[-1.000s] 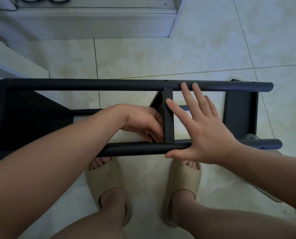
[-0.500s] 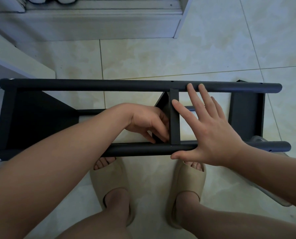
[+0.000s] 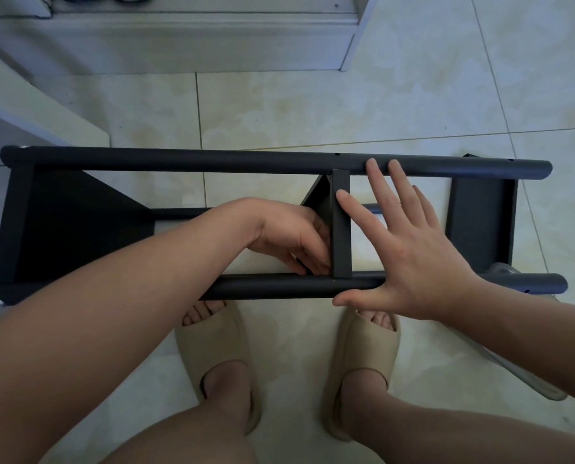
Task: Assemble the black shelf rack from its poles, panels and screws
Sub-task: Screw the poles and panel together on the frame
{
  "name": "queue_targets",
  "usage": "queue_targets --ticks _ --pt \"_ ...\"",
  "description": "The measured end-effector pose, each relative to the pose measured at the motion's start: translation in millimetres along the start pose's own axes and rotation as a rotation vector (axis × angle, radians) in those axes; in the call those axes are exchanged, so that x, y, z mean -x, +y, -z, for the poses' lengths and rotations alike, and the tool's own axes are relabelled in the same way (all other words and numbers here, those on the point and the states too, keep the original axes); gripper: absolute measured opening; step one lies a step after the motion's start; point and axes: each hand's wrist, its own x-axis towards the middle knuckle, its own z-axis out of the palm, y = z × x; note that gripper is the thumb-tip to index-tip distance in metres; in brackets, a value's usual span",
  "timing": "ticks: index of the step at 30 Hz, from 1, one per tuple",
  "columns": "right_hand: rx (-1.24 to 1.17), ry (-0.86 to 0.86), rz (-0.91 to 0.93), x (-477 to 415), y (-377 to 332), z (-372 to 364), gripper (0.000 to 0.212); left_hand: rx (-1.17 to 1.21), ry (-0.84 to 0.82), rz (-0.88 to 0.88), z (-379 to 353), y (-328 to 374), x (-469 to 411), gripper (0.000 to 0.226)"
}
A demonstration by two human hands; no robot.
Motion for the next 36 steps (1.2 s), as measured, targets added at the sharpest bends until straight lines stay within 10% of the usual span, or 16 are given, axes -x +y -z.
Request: queue_targets --ticks 14,20,27,36 --pt "0.01 -0.006 0.019 0.1 4.7 -3.7 0.119 0.076 0.093 0.019 -1.2 -4.9 5.7 0.025" --pt "0.02 -0.14 -0.057 -1.8 2.3 4.4 0.123 -0.458 0.496 0.23 -5.6 4.1 49.1 0.02" --pt "0.069 -0.274 0.005 14.5 14.0 27.3 0.122 -0.738 0.432 0.422 -60.6 28.8 94.9 0.056" --pt "0.211 -0.545 -0.067 30.0 9.9 42.5 0.026 -0.967 0.638 0.496 -92.1 11.5 109.2 0.028"
